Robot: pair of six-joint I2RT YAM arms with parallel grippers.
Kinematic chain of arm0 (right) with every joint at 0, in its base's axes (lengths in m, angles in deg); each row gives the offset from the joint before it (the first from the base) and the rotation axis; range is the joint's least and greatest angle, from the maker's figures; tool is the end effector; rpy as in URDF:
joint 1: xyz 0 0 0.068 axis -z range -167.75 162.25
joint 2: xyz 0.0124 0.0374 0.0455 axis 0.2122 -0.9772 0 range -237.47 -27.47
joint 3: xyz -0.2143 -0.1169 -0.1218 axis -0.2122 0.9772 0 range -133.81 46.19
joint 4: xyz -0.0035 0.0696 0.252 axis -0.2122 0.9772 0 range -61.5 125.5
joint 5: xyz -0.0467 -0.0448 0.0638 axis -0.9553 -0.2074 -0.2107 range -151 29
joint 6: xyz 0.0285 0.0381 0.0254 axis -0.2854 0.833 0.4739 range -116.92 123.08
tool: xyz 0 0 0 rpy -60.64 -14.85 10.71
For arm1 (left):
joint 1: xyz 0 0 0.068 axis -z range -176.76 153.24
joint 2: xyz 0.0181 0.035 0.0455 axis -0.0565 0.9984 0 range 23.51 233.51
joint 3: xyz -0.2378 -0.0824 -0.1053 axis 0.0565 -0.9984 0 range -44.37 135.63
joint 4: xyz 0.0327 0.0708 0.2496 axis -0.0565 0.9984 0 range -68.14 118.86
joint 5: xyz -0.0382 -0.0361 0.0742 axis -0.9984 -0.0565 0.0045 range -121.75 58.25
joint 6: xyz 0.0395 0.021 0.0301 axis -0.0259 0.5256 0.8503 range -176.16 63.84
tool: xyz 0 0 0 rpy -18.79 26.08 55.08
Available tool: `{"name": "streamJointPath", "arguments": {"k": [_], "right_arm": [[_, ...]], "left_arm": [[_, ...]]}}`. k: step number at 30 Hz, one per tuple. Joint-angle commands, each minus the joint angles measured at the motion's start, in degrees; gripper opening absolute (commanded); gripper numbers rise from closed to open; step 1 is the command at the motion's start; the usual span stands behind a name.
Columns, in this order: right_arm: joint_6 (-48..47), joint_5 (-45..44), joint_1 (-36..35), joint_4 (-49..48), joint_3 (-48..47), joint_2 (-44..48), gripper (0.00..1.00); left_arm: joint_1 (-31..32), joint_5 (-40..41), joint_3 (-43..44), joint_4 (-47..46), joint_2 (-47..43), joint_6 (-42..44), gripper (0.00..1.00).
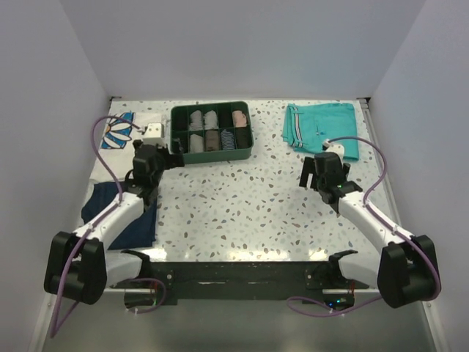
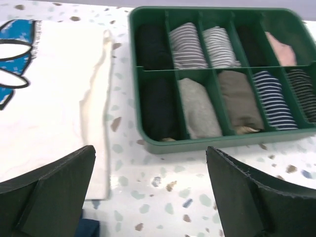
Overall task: Roll the underwear
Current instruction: Reset both arms
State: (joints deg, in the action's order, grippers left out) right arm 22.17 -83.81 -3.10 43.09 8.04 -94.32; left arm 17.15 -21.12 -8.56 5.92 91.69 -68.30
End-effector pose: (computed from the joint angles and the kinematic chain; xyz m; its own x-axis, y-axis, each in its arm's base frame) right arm 0.2329 0.0497 0.2179 -0.6156 0.1436 -0.7749 0.2428 0.9700 -0.0131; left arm 0.2594 -0.0574 0.2473 -0.2820 -0.1431 -0.9487 0.0053 0.9886 -0.1507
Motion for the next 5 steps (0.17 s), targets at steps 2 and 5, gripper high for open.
{"name": "streamJointPath", "arguments": {"k": [2, 5], "right_arm": [[0.5, -3.2, 0.1, -4.7, -0.9, -2.0, 0.99], [-0.5, -7.4, 0.1, -6.4, 0.6, -2.8, 0.99]], "left_arm": [[-2.7, 4.4, -3.8, -8.1, 0.9, 4.0, 1.00], [-3.5, 5.9, -5.8, -9.5, 0.2, 4.3, 1.00]]}}
